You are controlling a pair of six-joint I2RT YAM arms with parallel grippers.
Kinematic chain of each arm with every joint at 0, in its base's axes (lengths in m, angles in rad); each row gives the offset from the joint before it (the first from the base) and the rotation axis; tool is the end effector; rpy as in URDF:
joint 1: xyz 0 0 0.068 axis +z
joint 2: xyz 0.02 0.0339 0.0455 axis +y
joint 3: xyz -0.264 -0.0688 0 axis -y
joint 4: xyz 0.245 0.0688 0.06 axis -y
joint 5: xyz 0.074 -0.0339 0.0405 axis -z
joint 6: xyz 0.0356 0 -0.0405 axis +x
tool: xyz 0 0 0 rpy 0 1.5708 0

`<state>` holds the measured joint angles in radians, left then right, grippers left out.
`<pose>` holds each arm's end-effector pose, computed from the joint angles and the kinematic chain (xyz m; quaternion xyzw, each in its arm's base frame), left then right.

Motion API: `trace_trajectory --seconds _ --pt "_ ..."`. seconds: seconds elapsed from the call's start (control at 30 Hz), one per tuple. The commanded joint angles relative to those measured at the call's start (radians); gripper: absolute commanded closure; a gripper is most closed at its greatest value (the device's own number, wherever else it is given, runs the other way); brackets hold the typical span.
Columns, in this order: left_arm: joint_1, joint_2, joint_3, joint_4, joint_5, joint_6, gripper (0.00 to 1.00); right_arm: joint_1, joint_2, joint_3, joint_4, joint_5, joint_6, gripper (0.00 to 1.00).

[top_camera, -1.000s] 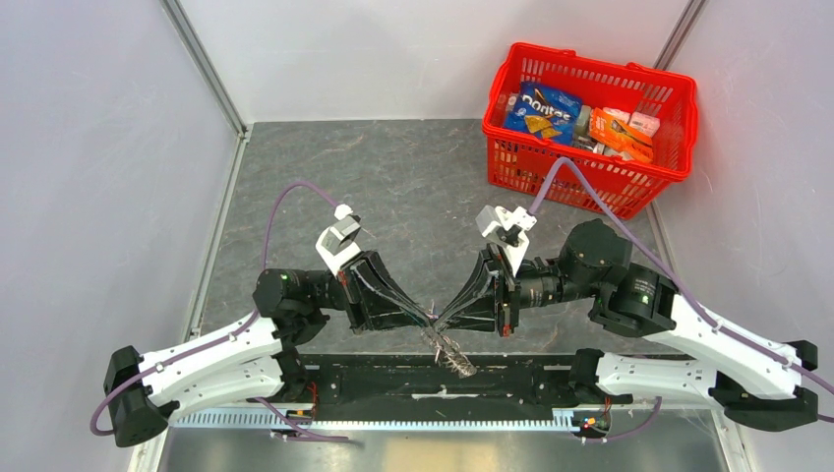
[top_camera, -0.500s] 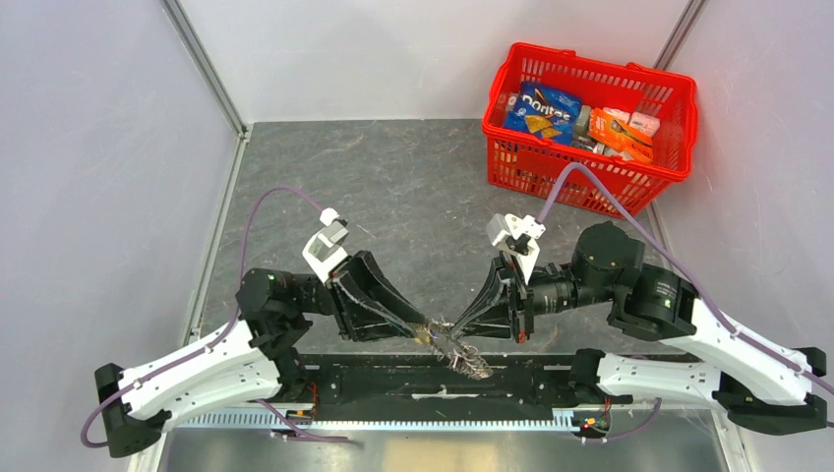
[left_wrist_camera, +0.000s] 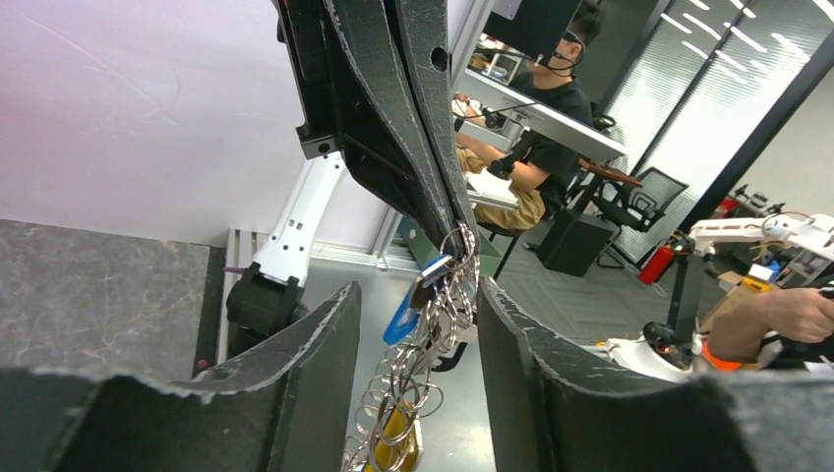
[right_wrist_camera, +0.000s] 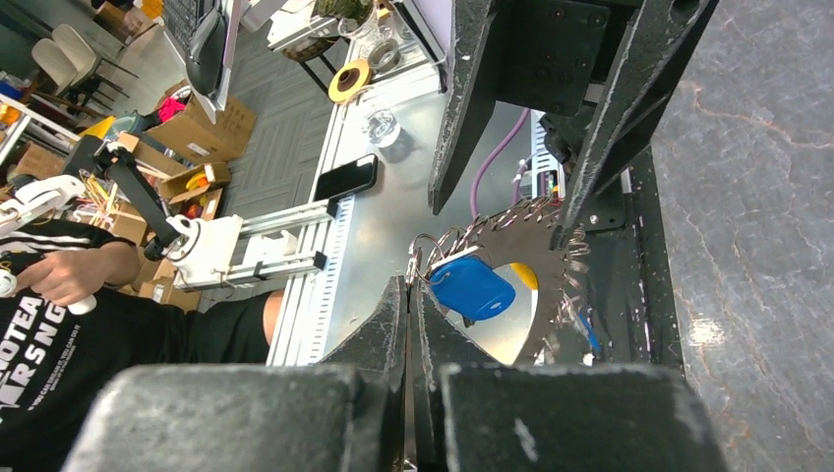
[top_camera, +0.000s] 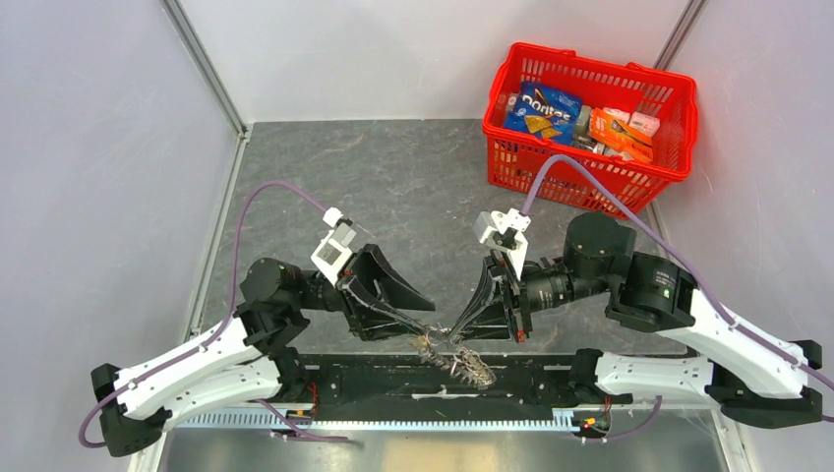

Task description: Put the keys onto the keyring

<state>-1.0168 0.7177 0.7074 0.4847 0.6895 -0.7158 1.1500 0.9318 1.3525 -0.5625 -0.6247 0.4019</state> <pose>0.0633 -0.1454 0.3909 0.3587 0.4417 -0.7261 0.3860 0.0478 0.1578 0.4657 -0.4501 0.5956 0.6024 0.2825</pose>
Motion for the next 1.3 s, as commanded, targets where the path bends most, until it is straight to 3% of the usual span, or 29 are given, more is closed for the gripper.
trace_trajectory --seconds 0.0,0.53,0.93,1.27 --pt "-0.003 -0.022 0.045 -0.030 0.009 0.158 0.44 0.002 -0.008 0.043 0.042 -0.030 0.058 1.00" --pt "-0.003 -0.060 0.060 -0.072 0.056 0.399 0.37 0.002 0.049 0.014 0.175 0.060 0.349 1.00" --pt "-0.003 -0.109 0.060 -0.098 0.070 0.448 0.53 0.002 0.088 -0.010 0.255 0.056 0.397 1.00" --pt "-0.002 -0.125 0.081 -0.102 0.074 0.454 0.57 0.002 0.068 -0.040 0.256 0.028 0.396 1.00"
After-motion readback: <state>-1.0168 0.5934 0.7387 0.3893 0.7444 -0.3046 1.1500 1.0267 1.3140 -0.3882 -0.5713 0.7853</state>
